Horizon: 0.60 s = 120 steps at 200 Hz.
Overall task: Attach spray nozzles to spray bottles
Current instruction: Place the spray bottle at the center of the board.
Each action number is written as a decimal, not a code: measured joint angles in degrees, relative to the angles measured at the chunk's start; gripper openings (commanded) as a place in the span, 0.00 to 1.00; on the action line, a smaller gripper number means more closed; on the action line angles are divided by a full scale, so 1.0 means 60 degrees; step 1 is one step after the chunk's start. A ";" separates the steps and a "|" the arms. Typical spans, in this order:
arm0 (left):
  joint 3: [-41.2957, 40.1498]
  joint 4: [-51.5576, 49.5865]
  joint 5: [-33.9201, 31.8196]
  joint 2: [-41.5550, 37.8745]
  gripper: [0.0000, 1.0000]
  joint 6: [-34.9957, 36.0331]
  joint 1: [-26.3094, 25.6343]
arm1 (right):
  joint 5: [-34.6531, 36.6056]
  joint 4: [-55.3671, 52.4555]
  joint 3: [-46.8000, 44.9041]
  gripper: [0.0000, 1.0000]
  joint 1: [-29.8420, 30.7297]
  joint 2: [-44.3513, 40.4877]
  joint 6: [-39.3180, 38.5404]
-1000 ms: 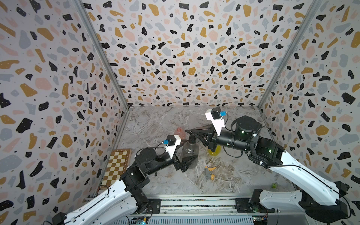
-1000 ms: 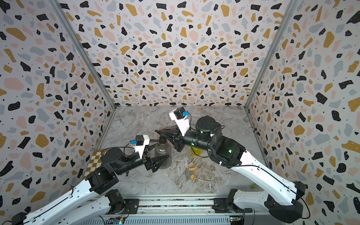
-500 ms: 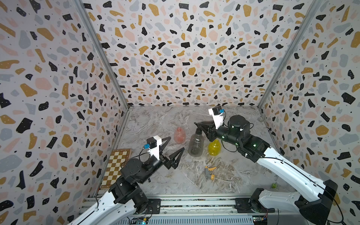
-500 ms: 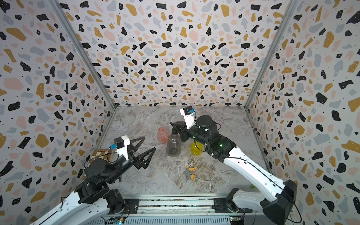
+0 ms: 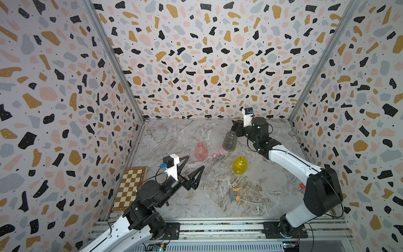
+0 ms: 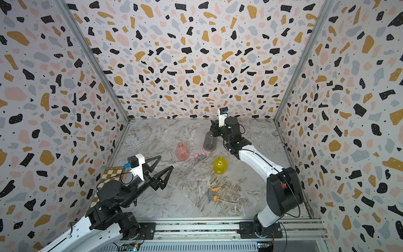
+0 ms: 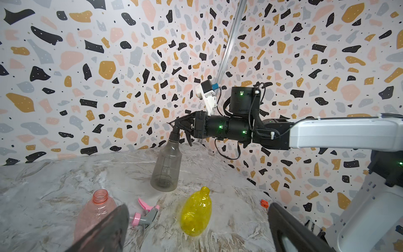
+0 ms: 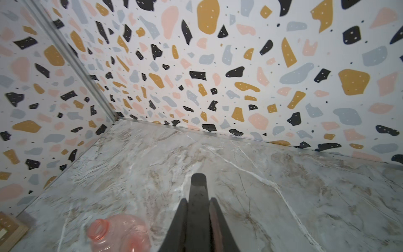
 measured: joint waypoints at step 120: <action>-0.0233 0.0036 -0.0171 -0.0229 0.99 -0.0007 0.0000 | -0.0055 0.1104 0.1064 0.37 -0.0295 0.2532 -0.0896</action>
